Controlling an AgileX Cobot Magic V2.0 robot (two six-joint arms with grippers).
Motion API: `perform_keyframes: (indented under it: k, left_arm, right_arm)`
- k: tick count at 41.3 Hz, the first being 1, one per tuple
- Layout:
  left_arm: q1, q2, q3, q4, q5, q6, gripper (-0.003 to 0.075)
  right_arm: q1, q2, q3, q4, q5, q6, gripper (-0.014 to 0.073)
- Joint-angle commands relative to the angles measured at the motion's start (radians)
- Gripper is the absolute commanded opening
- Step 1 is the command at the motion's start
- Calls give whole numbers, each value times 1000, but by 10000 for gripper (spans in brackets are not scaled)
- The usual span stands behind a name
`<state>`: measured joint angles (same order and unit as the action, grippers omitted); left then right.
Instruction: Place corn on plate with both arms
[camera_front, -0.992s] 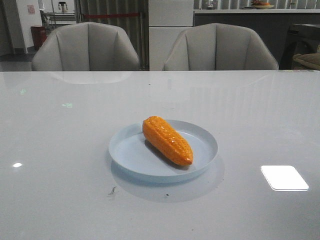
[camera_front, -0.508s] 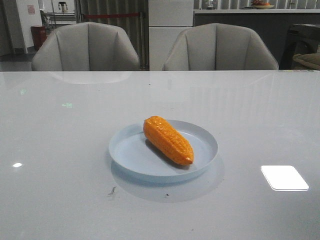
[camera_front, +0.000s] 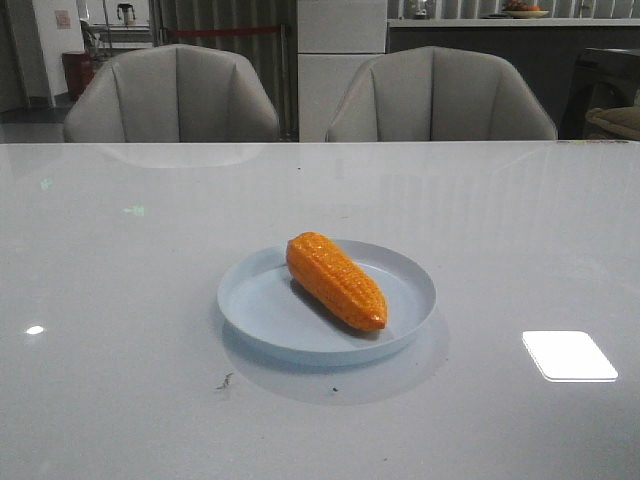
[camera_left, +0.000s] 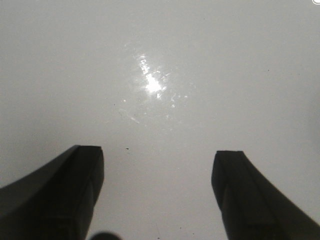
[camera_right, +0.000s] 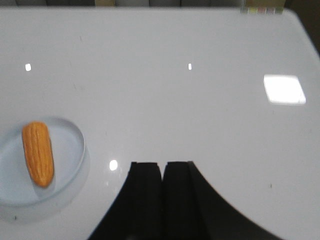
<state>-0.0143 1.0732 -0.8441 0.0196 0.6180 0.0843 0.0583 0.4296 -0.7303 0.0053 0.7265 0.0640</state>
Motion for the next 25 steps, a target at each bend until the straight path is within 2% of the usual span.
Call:
perform_keyframes:
  k: [1,13,25]
  left_arm:
    - [2,-14,-28,-7,-70,-13,504]
    - [2,-14,-28,-7,-70,-13,504]
    - [2,-14,-28,-7,-69,-13,504]
  right_arm:
    - [-5,-106,31,-5,-232,-2,57]
    - [-5,-366,334,-5,-661,-2,57]
    - [0,-463,590,-5,-833,-2,57]
